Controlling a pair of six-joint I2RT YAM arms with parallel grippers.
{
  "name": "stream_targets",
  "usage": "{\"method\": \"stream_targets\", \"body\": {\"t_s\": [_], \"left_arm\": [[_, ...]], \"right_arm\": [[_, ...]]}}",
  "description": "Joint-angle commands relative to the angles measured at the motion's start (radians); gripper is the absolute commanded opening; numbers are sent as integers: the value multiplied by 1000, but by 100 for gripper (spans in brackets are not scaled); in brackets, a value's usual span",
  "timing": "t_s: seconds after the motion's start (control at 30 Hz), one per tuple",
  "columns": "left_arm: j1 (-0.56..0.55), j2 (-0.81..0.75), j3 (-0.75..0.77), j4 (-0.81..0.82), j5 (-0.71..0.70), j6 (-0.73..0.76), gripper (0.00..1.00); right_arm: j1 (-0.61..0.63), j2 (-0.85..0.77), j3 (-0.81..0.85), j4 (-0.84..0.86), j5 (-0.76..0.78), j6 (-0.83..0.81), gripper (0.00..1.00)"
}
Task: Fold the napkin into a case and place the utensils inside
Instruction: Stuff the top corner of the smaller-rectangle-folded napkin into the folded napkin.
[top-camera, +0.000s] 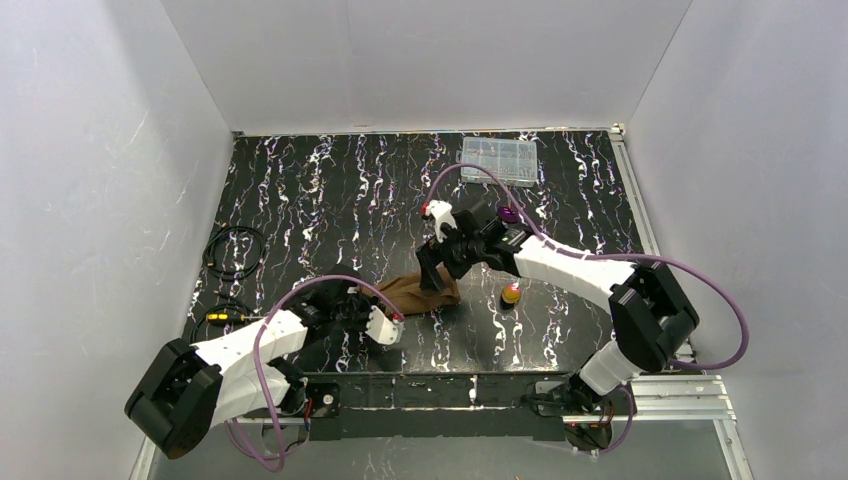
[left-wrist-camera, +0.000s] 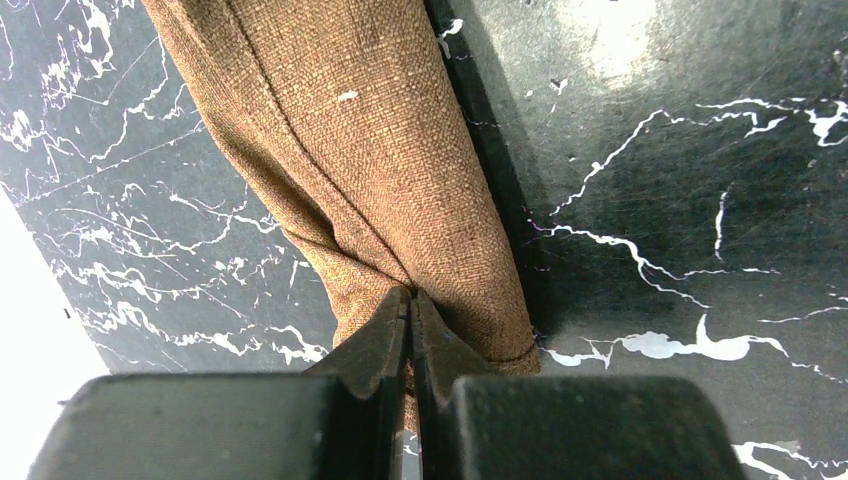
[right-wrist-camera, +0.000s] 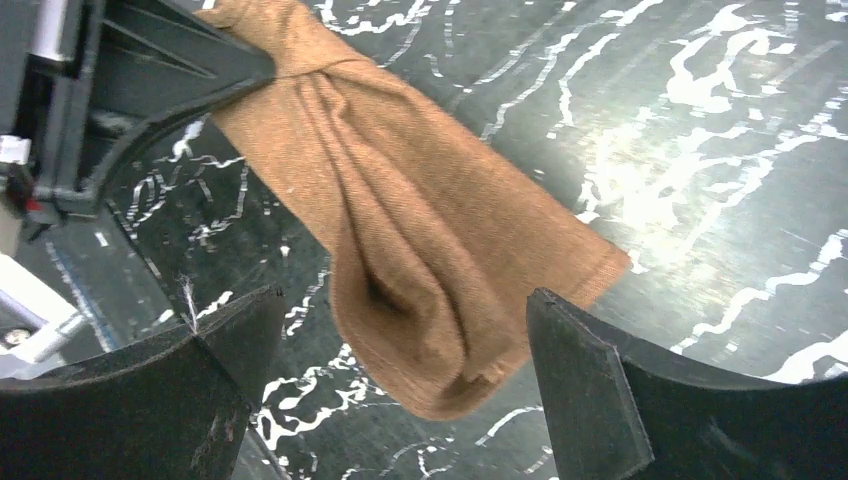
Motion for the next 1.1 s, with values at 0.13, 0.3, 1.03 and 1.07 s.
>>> {"method": "stream_targets", "body": {"t_s": [0.13,0.3,1.03,1.07], "left_arm": [[-1,2,-29,-109,-9,-26,0],[-1,11,-14,-112,-9,-37,0],[0,5,-8,-114,-11,-37,0],[0,2,-11,-114,-10,-36,0]], "right_arm": [[-26,-142,-31,-116,84,-68,59],[7,-189,-55,-158,15,-57,66],[92,83,62,-91,-47,-179,43],[93,83,63,-94,-42,-186,31]]}}
